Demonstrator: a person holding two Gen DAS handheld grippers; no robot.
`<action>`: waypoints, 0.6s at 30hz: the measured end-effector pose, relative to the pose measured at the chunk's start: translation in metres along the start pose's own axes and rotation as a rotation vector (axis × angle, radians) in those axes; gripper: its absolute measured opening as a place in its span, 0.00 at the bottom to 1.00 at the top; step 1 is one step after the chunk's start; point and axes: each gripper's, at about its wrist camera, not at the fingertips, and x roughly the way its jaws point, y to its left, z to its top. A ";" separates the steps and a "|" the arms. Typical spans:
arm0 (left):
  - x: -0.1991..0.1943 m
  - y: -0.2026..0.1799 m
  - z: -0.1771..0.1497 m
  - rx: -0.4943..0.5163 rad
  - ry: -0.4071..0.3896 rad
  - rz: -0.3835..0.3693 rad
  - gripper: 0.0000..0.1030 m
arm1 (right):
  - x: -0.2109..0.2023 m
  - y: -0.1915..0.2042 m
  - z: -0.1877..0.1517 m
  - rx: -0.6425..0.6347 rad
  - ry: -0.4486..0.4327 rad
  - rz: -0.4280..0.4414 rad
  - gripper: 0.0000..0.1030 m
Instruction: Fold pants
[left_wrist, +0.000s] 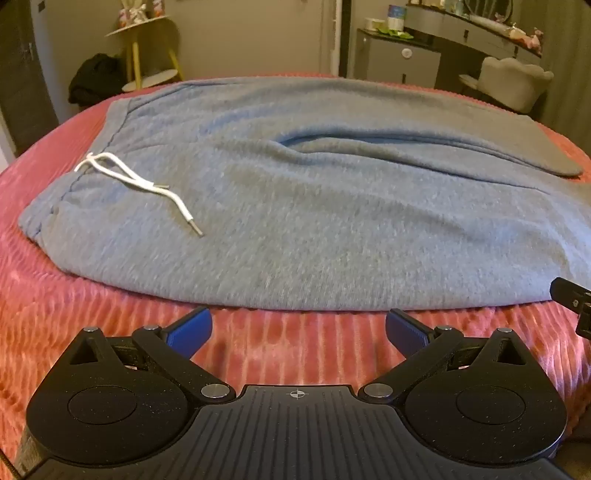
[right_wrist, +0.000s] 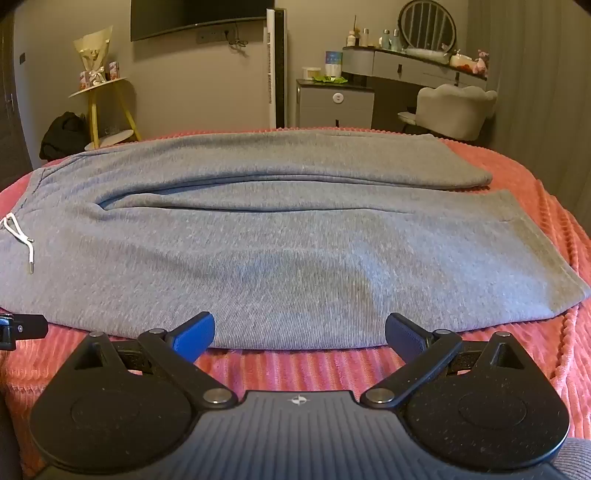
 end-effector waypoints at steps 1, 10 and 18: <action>0.000 0.000 0.000 0.001 0.000 -0.001 1.00 | 0.000 0.000 0.000 0.000 -0.001 0.001 0.96; 0.000 0.000 -0.002 0.002 0.004 0.002 1.00 | 0.001 0.000 0.000 0.005 -0.003 0.005 0.96; 0.000 0.000 -0.002 0.000 0.008 0.000 1.00 | -0.001 0.001 -0.001 0.003 -0.005 0.008 0.96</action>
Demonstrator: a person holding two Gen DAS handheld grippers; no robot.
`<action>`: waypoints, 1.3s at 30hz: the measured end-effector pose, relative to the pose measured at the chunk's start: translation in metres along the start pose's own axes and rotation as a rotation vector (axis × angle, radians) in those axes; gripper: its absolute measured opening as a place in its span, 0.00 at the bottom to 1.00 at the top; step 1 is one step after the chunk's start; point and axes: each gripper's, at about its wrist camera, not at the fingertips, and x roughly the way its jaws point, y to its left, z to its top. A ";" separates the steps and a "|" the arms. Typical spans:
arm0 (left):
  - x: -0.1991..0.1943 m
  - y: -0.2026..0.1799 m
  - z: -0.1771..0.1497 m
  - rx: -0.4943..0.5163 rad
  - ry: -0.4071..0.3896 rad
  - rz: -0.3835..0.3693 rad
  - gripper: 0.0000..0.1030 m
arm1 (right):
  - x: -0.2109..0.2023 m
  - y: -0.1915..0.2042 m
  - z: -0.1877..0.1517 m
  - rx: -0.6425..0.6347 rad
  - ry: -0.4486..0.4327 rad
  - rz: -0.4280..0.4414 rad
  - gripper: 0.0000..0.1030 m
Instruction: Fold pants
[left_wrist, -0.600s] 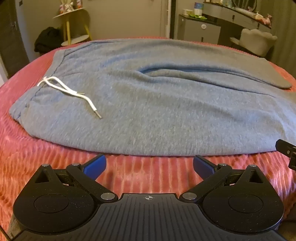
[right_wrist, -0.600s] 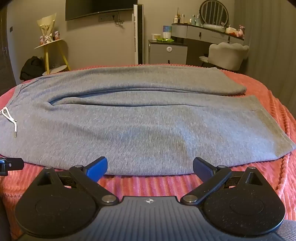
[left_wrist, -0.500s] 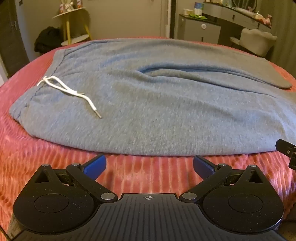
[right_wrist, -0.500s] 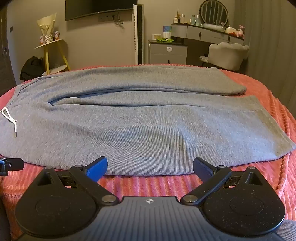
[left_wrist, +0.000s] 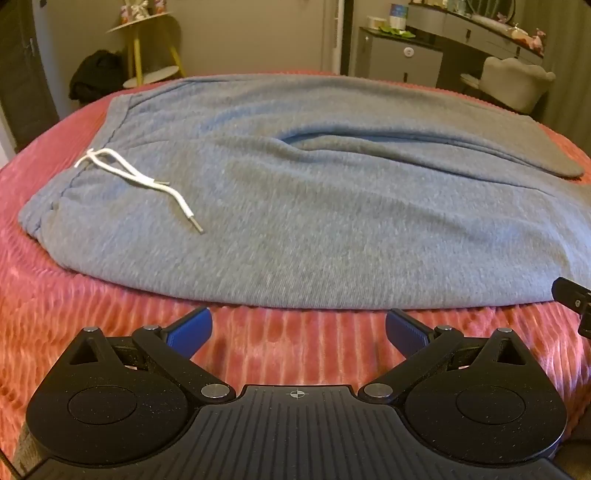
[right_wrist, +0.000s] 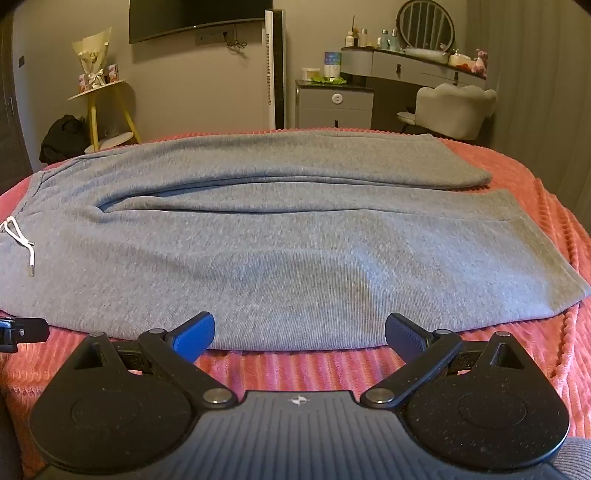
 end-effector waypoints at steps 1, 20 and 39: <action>0.000 0.000 0.000 0.000 0.000 -0.001 1.00 | 0.002 -0.001 0.000 -0.001 0.000 0.000 0.96; 0.007 0.007 -0.003 -0.016 0.009 -0.001 1.00 | 0.000 -0.005 0.002 0.020 0.001 -0.004 0.96; 0.009 0.007 -0.004 -0.020 0.013 -0.002 1.00 | 0.001 -0.005 0.001 0.021 0.001 -0.005 0.96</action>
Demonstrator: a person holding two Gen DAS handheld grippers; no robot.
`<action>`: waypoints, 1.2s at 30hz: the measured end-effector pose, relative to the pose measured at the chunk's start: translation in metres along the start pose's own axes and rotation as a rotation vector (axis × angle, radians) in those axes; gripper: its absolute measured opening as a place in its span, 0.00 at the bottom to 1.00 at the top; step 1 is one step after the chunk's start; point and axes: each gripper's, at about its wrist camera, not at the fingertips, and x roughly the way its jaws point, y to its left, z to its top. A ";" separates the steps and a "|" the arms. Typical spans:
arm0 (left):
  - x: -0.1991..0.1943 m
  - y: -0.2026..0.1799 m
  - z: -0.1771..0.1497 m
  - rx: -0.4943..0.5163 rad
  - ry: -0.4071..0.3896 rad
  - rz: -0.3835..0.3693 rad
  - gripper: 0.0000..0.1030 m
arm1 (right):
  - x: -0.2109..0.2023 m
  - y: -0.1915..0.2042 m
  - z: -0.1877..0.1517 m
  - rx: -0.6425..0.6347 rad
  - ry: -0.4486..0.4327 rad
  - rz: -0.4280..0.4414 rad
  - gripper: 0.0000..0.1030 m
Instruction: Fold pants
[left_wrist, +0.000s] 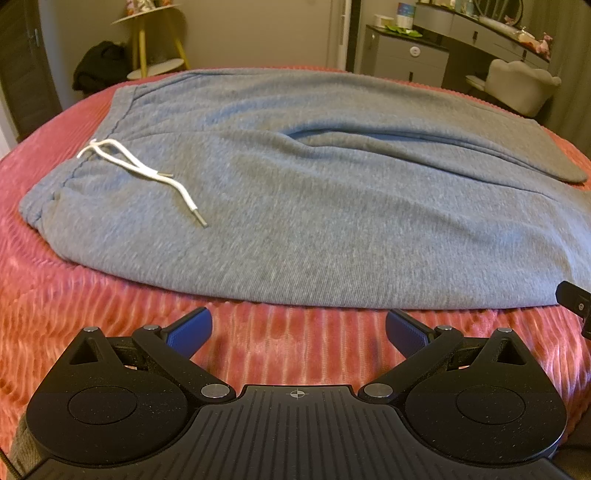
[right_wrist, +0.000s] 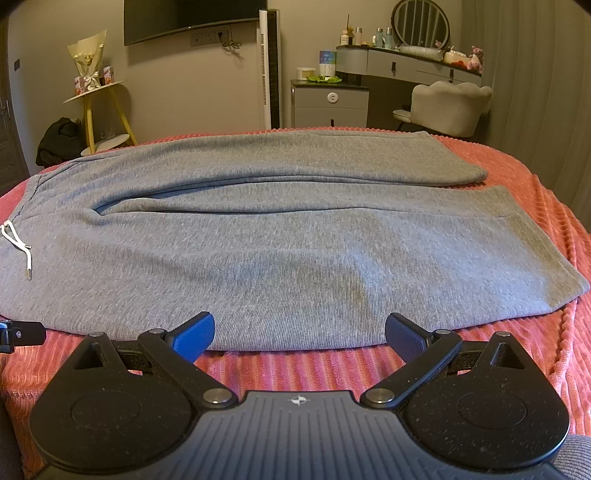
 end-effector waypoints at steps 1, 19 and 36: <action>0.000 0.000 0.000 0.000 0.000 0.000 1.00 | 0.000 0.000 0.000 0.000 0.000 0.000 0.96; 0.001 0.000 -0.001 -0.011 0.010 -0.005 1.00 | 0.001 0.000 0.000 -0.002 -0.001 0.002 0.96; 0.001 0.003 0.001 -0.043 0.026 -0.027 1.00 | 0.000 0.001 0.000 -0.006 -0.004 0.014 0.96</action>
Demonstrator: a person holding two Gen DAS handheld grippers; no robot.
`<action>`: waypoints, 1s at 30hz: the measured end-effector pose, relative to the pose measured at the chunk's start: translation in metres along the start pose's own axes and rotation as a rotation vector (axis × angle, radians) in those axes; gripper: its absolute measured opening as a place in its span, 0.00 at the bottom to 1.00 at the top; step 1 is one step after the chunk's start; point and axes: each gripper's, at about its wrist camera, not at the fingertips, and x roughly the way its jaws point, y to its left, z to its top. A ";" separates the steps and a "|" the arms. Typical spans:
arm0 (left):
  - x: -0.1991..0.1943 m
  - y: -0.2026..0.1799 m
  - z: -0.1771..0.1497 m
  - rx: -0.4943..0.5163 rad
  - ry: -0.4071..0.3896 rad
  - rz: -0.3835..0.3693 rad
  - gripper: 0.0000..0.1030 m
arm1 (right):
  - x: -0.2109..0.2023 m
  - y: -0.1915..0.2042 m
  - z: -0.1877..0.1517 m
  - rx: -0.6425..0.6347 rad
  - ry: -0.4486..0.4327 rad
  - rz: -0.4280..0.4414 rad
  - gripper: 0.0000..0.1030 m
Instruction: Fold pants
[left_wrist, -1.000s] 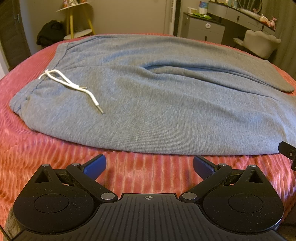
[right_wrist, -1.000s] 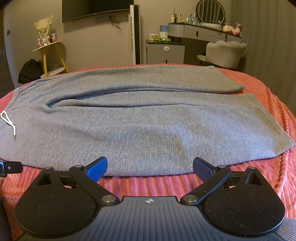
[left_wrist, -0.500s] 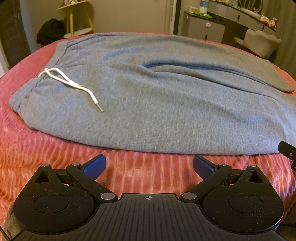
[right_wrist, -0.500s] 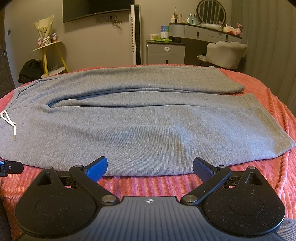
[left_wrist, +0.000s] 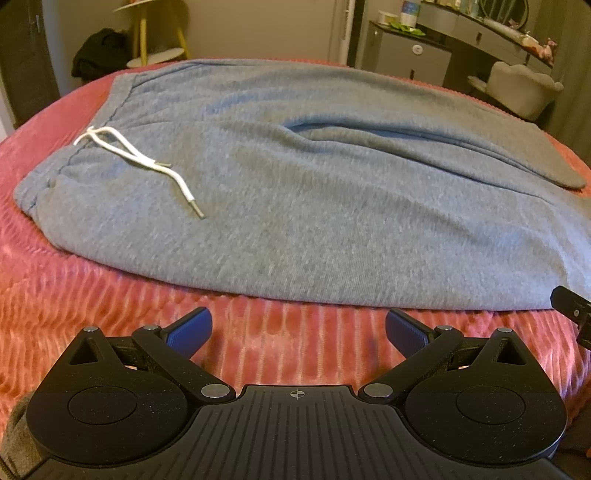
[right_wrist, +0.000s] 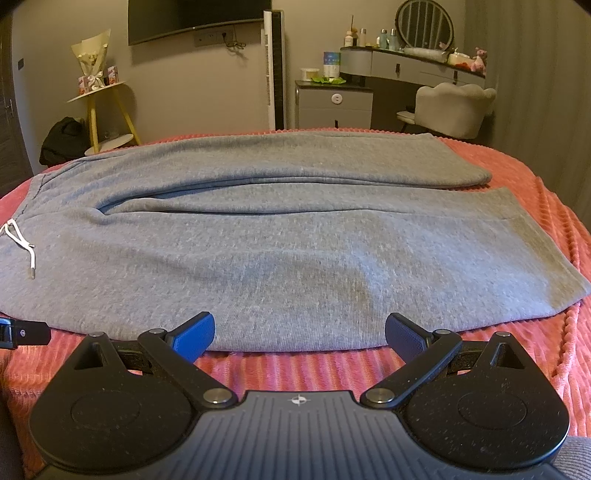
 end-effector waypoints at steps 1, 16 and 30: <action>0.000 0.000 0.000 0.000 -0.001 0.000 1.00 | 0.000 0.000 0.000 0.000 -0.001 0.002 0.96; -0.002 0.005 0.005 -0.028 -0.002 -0.018 1.00 | 0.006 0.000 0.007 0.016 0.027 0.047 0.96; 0.024 0.009 0.077 -0.135 -0.109 0.138 1.00 | 0.117 -0.065 0.052 0.211 0.267 -0.008 0.97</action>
